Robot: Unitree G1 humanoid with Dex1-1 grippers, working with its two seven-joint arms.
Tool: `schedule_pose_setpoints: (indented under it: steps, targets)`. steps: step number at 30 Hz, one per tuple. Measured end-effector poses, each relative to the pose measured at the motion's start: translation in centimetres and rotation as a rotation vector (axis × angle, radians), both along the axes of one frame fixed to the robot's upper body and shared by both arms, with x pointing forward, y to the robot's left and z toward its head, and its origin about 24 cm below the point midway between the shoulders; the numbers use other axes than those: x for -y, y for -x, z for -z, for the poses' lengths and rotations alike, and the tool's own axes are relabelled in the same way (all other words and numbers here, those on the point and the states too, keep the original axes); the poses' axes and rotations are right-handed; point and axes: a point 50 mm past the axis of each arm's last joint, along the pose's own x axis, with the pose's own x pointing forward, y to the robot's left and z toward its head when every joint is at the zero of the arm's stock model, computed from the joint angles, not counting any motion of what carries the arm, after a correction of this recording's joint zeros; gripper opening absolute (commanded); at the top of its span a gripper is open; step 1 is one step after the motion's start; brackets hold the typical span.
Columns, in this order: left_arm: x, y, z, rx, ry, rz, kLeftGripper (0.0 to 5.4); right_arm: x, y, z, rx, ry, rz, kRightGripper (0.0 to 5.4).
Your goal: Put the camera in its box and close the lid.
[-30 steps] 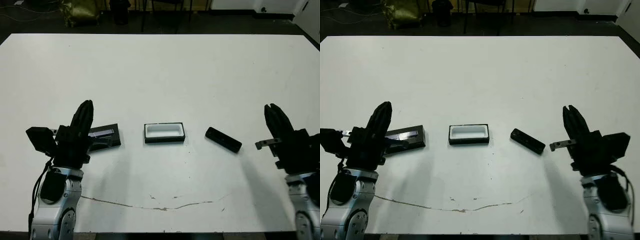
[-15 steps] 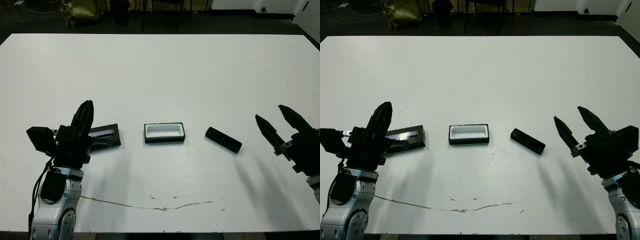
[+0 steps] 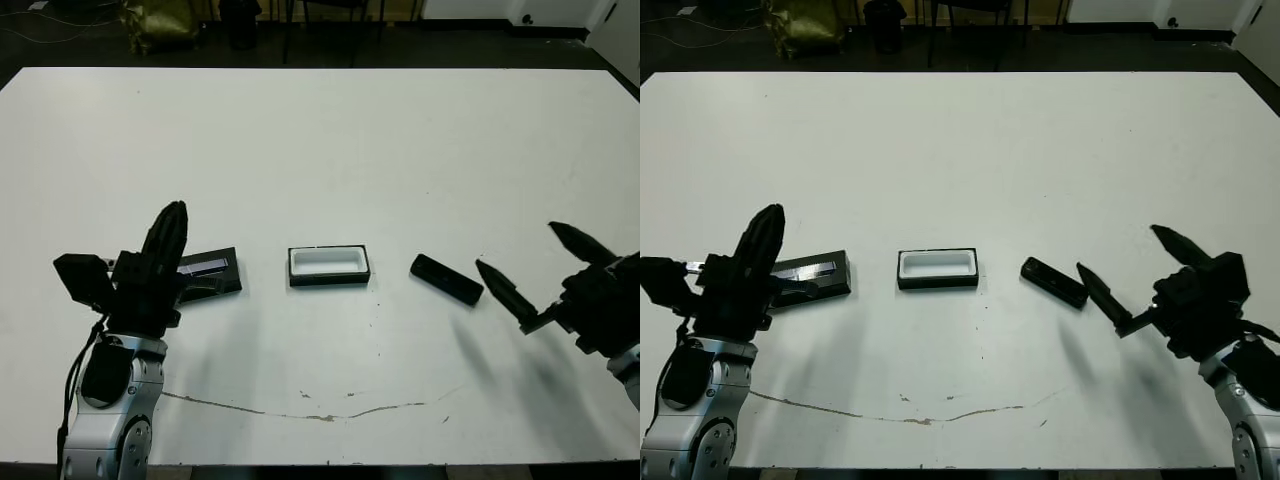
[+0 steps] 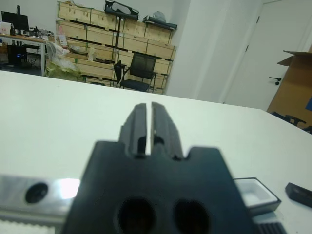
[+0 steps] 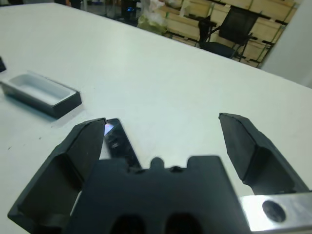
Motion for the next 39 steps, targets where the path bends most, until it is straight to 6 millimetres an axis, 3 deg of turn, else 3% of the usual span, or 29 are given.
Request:
schedule_pose_setpoints:
  steps: [7, 14, 20, 28, 30, 36, 39]
  targets:
    - [0.0, 0.0, 0.1, -0.002, -0.006, -0.002, 0.0, 0.0, -0.1, 0.9, -0.06, -0.005, -0.097, 5.39]
    - [-0.1, 0.0, 0.2, -0.006, -0.015, -0.006, 0.0, 0.3, -0.5, 0.8, -0.079, 0.047, -0.203, 4.28]
    - [-0.1, 0.0, 0.2, -0.009, -0.017, -0.007, 0.0, 0.9, -0.7, -0.1, -0.107, 0.141, -0.233, 4.08]
    - [-0.1, 0.0, 0.2, -0.01, -0.022, -0.008, 0.0, 1.4, -1.1, -0.3, -0.133, 0.204, -0.256, 2.54]
    - [-0.1, 0.0, 0.2, -0.01, -0.023, -0.008, 0.0, 1.2, -1.3, -0.2, -0.131, 0.213, -0.263, 2.65]
    - [-0.1, 0.0, 0.2, -0.01, -0.022, -0.007, 0.0, 0.8, -1.5, 0.4, -0.158, 0.218, -0.302, 3.94]
    - [-0.1, 0.0, 0.2, -0.01, -0.021, -0.007, 0.0, 0.4, -1.7, 0.7, -0.175, 0.222, -0.317, 4.05]
